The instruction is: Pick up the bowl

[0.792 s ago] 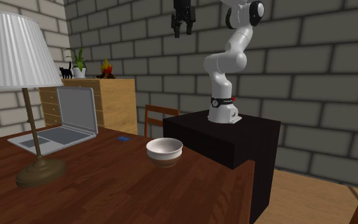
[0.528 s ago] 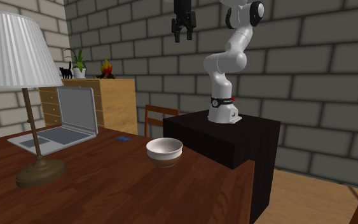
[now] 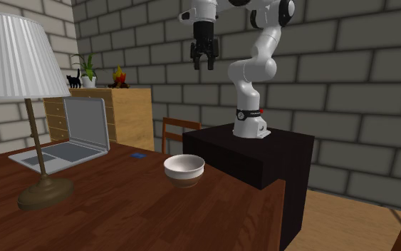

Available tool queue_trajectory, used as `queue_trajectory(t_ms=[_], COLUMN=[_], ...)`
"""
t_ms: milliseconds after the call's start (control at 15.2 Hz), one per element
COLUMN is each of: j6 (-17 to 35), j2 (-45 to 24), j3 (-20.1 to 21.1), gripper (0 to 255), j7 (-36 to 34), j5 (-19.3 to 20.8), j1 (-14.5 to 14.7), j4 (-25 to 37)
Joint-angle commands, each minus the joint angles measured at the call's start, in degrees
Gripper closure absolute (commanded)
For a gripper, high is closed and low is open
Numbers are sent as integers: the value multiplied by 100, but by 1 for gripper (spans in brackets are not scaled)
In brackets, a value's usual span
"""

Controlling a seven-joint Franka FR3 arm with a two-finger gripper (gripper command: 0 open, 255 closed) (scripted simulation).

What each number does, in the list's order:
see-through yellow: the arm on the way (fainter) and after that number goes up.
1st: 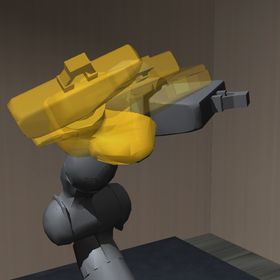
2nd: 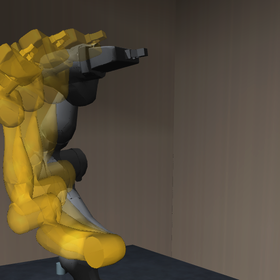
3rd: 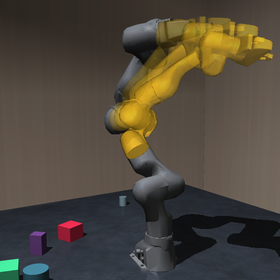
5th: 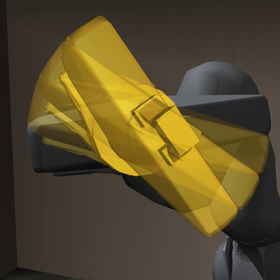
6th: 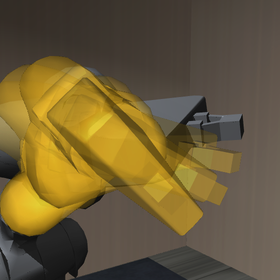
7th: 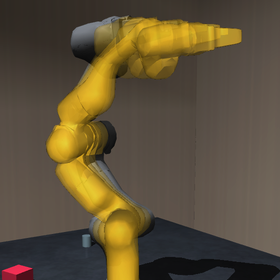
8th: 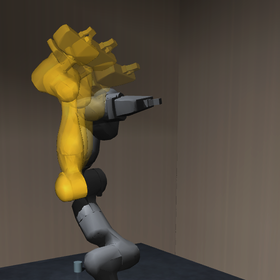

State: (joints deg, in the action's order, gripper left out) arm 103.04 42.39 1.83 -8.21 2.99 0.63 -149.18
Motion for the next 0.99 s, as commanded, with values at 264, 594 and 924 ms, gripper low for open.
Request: queue_trajectory(t_ms=[264, 594, 924], j6=[1405, 2607, 3751], j2=[-841, -1847, -3079], j3=[311, 585, 873], gripper=[0, 0, 0], j7=[-402, -792, -1347], j5=[-53, 33, 388], j1=[98, 107, 9], j4=[-514, -692, -609])
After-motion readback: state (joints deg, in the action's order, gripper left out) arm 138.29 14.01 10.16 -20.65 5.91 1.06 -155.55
